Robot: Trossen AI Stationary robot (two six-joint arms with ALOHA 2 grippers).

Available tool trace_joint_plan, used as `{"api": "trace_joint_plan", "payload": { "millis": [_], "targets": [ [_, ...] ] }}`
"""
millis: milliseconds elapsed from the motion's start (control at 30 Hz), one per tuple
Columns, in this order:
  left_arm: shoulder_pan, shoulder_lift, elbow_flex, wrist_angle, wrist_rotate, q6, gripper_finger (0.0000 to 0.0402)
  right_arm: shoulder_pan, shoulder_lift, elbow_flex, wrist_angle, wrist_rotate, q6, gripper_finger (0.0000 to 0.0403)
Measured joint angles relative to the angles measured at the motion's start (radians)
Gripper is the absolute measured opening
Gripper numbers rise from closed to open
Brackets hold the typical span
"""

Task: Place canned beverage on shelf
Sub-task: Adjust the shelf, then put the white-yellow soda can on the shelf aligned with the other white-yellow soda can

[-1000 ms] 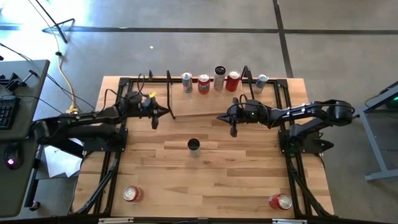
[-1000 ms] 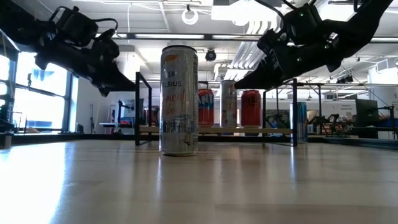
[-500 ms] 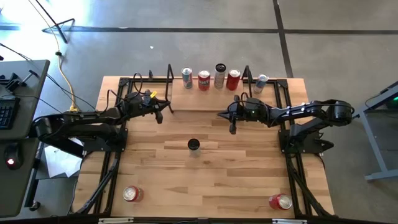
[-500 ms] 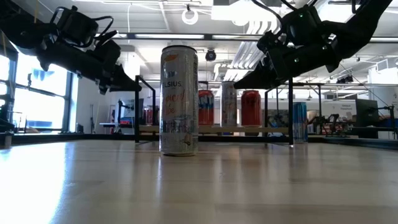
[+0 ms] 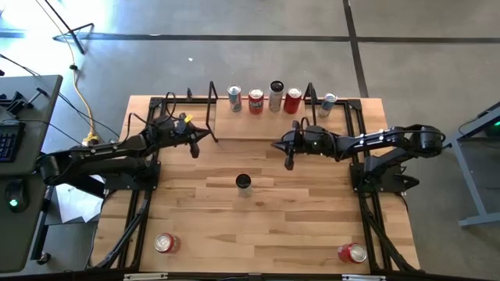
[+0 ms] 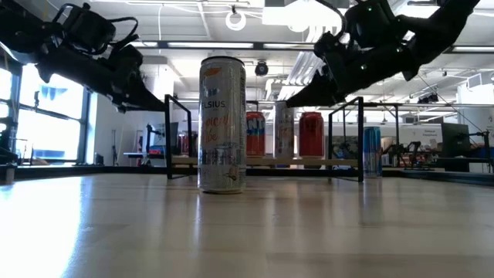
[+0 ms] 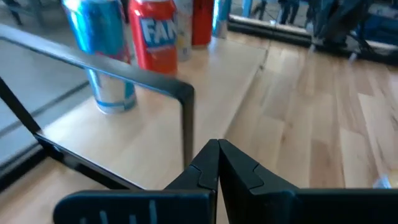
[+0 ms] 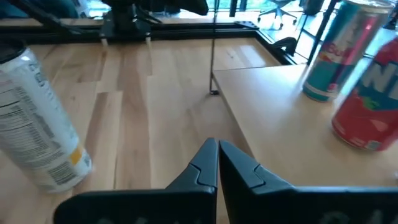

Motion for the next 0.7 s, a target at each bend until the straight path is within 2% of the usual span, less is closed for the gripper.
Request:
{"api": "trace_joint_plan", "payload": {
  "millis": [200,267,400,567,700],
  "targets": [
    [-0.035,-0.006,0.000,-0.032,0.031,0.000,0.0000,0.049,0.000,0.056,-0.066,0.018,0.003,0.0000],
    [-0.063,-0.018,0.000,-0.039,0.033,0.000,0.0000,0.076,0.000,0.082,-0.105,0.061,0.004,0.0000],
    [-0.134,-0.046,0.000,-0.040,0.036,0.000,0.0000,0.139,0.000,0.134,-0.189,0.166,0.063,0.0000],
    [-0.234,-0.077,0.000,-0.039,0.038,0.009,0.0000,0.265,0.000,0.152,-0.196,0.348,0.169,0.0002],
    [-0.313,-0.078,-0.003,-0.035,0.038,0.008,0.0000,0.391,0.026,0.153,-0.185,0.506,0.274,0.0029]
  ]
}}
